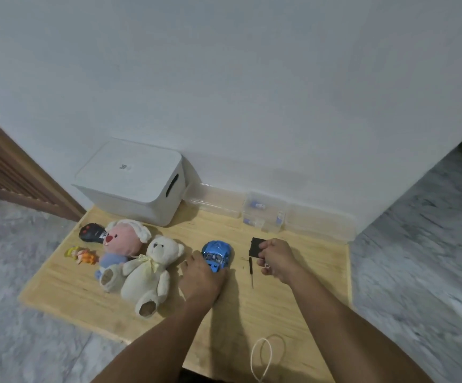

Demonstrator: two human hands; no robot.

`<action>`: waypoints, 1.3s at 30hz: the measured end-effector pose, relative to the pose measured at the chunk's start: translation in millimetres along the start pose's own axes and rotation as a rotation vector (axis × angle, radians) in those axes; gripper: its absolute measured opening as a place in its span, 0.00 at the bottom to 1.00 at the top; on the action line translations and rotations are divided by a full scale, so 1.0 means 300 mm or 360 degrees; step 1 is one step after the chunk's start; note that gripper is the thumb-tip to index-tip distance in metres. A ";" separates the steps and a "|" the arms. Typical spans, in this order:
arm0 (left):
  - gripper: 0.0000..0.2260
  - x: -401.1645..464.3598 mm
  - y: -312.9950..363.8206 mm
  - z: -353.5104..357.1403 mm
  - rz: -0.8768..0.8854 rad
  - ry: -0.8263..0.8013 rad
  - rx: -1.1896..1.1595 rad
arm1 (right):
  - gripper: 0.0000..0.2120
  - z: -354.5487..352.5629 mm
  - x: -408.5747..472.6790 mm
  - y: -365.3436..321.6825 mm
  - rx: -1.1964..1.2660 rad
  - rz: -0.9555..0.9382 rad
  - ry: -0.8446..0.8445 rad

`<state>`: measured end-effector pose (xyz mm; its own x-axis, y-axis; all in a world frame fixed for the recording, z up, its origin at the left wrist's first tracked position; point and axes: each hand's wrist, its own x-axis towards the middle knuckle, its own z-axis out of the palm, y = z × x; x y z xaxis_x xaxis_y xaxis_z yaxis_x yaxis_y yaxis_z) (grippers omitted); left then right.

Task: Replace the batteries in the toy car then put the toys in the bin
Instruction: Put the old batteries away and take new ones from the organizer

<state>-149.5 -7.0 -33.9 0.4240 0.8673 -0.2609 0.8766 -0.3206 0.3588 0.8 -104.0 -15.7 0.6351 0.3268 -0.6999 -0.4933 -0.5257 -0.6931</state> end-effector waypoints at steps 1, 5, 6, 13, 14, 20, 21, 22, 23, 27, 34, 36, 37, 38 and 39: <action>0.31 0.003 0.003 0.000 0.0007 0.0000 0.0012 | 0.10 -0.003 0.002 0.002 0.0002 0.0006 -0.0002; 0.34 0.013 0.014 -0.005 0.0016 -0.0014 0.0063 | 0.10 -0.018 0.000 0.000 0.0041 0.0034 0.0012; 0.35 0.017 0.019 -0.006 0.0020 -0.0021 0.0096 | 0.10 -0.025 -0.005 -0.004 0.0066 0.0040 0.0021; 0.23 0.038 0.149 0.002 0.0444 0.0131 0.0029 | 0.07 -0.124 -0.017 -0.047 0.0488 0.0122 0.0211; 0.20 0.039 0.181 0.003 0.0523 0.0122 -0.0081 | 0.07 -0.144 -0.013 -0.049 0.0568 0.0133 0.0252; 0.08 0.040 0.394 -0.002 0.0486 -0.0422 -0.0902 | 0.08 -0.270 0.023 -0.051 0.1062 0.0128 0.0423; 0.06 0.042 0.424 -0.003 0.0379 -0.0635 -0.1039 | 0.07 -0.287 0.027 -0.054 0.1126 0.0120 0.0426; 0.04 0.044 0.452 0.000 0.0261 -0.0833 -0.1200 | 0.06 -0.301 0.027 -0.058 0.1177 0.0114 0.0421; 0.03 0.044 0.480 -0.002 0.0137 -0.0994 -0.1314 | 0.05 -0.312 0.029 -0.060 0.1219 0.0113 0.0419; 0.09 0.052 0.571 0.008 -0.0220 -0.1270 -0.1533 | 0.04 -0.337 0.037 -0.064 0.1408 0.0159 0.0384; 0.14 0.053 0.637 0.016 -0.0429 -0.1396 -0.1750 | 0.04 -0.353 0.034 -0.081 0.1547 0.0184 0.0367; 0.14 0.057 0.644 0.022 -0.0407 -0.1401 -0.1750 | 0.06 -0.357 0.039 -0.086 0.1542 0.0156 0.0394; 0.14 0.059 0.646 0.024 -0.0400 -0.1404 -0.1739 | 0.07 -0.357 0.040 -0.089 0.1558 0.0138 0.0407; 0.14 0.060 0.647 0.025 -0.0393 -0.1409 -0.1730 | 0.07 -0.358 0.043 -0.090 0.1577 0.0116 0.0421; 0.14 0.060 0.649 0.026 -0.0384 -0.1416 -0.1714 | 0.08 -0.359 0.044 -0.092 0.1595 0.0094 0.0435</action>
<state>30.4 -56.7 24.3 0.6450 0.2027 -0.7368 0.5187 0.5920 0.6169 86.9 -169.8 12.8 0.6455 0.0667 -0.7608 -0.7161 0.3994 -0.5725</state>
